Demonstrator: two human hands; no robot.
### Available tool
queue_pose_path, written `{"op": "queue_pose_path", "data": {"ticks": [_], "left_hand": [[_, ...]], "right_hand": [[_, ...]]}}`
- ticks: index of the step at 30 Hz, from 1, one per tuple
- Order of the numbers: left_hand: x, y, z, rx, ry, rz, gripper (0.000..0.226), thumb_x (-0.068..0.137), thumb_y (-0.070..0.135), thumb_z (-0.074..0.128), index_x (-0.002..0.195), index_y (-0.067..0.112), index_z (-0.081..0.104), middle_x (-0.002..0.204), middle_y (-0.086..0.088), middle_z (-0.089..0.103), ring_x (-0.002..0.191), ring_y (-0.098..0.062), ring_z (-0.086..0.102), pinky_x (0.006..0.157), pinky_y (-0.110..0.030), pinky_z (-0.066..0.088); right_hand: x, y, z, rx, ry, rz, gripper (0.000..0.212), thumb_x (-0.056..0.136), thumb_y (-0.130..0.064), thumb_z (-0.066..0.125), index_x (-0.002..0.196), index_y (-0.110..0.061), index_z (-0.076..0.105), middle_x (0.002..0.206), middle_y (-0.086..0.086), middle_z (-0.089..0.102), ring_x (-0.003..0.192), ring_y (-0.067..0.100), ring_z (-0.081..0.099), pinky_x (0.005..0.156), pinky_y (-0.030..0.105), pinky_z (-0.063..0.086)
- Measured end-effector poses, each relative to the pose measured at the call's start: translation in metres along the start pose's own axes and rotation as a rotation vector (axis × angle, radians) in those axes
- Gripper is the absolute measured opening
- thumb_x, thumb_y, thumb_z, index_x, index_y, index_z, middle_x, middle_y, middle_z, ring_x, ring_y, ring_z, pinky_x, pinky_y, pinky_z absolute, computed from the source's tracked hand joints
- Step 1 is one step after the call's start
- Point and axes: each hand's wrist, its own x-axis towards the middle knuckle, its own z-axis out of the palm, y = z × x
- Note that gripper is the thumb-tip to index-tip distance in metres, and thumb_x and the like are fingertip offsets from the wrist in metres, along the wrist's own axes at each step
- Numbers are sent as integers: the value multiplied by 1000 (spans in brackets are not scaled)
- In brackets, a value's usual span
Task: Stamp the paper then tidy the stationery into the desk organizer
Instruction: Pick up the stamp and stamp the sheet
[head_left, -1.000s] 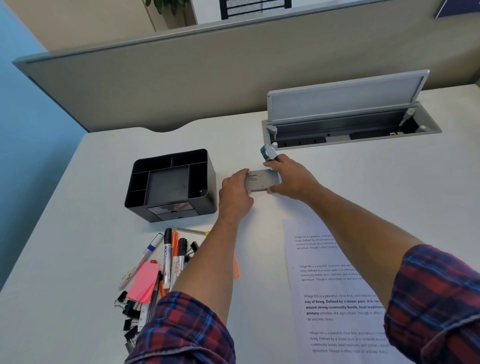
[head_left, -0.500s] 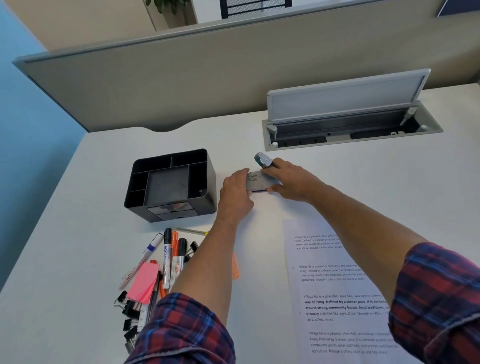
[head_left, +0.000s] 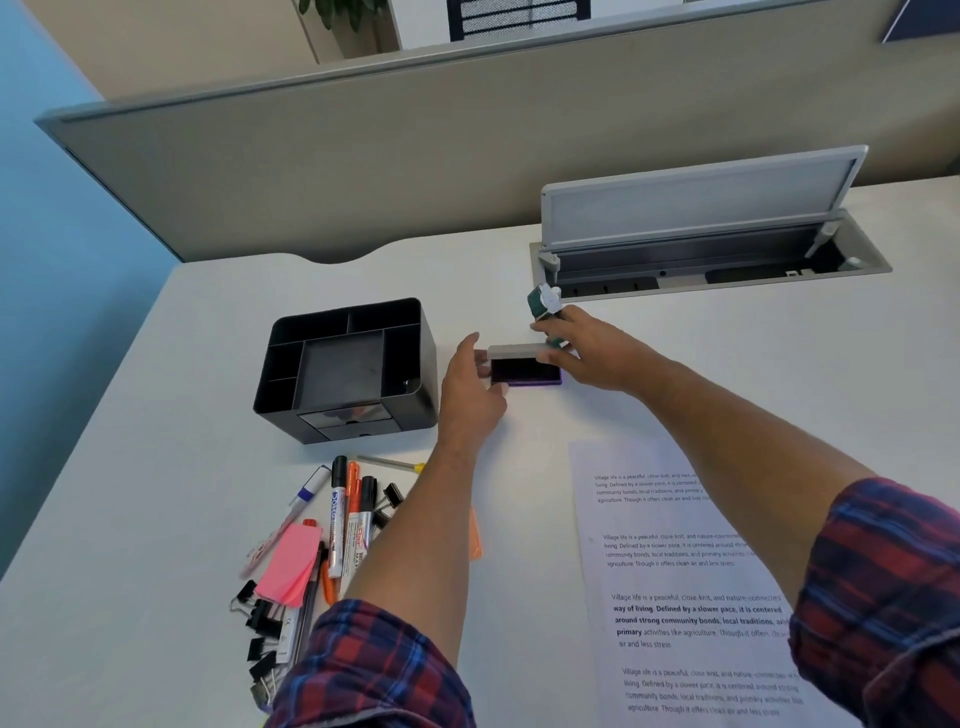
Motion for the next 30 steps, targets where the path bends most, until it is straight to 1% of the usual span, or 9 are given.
{"op": "queue_pose_path", "data": {"ticks": [3,8,10,12,15,19,21,25,30], "left_hand": [[-4,-1,2,-47,25,16,75,86,0,72,151,14,37,122,-4,55,103,-16,61,93,-25,49],[-7,0,3,-32,43,21,71,88,1,69,150,13,38,125,-4,50,96,-12,58,86,-16,43],[-9,0,3,-21,49,19,68,89,2,68,149,14,39,126,-3,49,94,-10,56,83,-12,40],[-12,0,4,-33,60,14,67,89,2,67,149,16,39,125,-1,51,94,-11,56,83,-14,42],[-15,1,6,-63,72,8,68,89,0,66,149,18,39,126,3,54,96,-14,58,87,-24,50],[-19,1,9,-82,110,9,64,89,0,65,146,18,43,125,3,57,92,-15,60,88,-30,53],[-22,2,9,-81,132,13,63,88,3,65,145,19,45,120,2,57,91,-14,59,85,-29,53],[-30,0,11,-65,173,37,61,87,11,69,143,21,46,103,2,56,88,-11,56,80,-24,52],[-38,-2,14,-52,190,50,56,89,12,67,140,22,48,96,5,56,86,-11,54,80,-25,50]], "right_hand": [[0,-3,-1,49,87,35,45,102,-39,54,144,-24,49,150,6,42,117,22,59,90,27,44],[2,-14,2,98,216,116,46,101,-36,56,145,-24,48,149,7,43,124,26,55,95,38,52],[2,-17,3,100,263,146,47,101,-36,58,145,-24,48,149,7,43,127,27,53,97,39,51],[3,-20,5,102,298,166,46,101,-36,58,144,-24,49,150,7,43,129,27,52,96,37,51],[6,-23,6,95,313,172,43,103,-34,54,144,-22,49,149,8,43,129,28,51,92,33,50],[7,-26,4,87,317,158,41,105,-30,51,144,-19,49,148,8,42,130,28,50,99,35,48],[6,-27,3,95,308,143,40,105,-27,50,144,-18,49,149,9,42,133,29,48,102,36,47],[4,-27,2,99,313,114,38,105,-23,51,142,-19,52,147,9,45,131,29,50,101,35,47],[5,-28,2,59,304,97,37,105,-18,51,141,-19,53,145,9,46,129,29,52,100,33,48]]}}
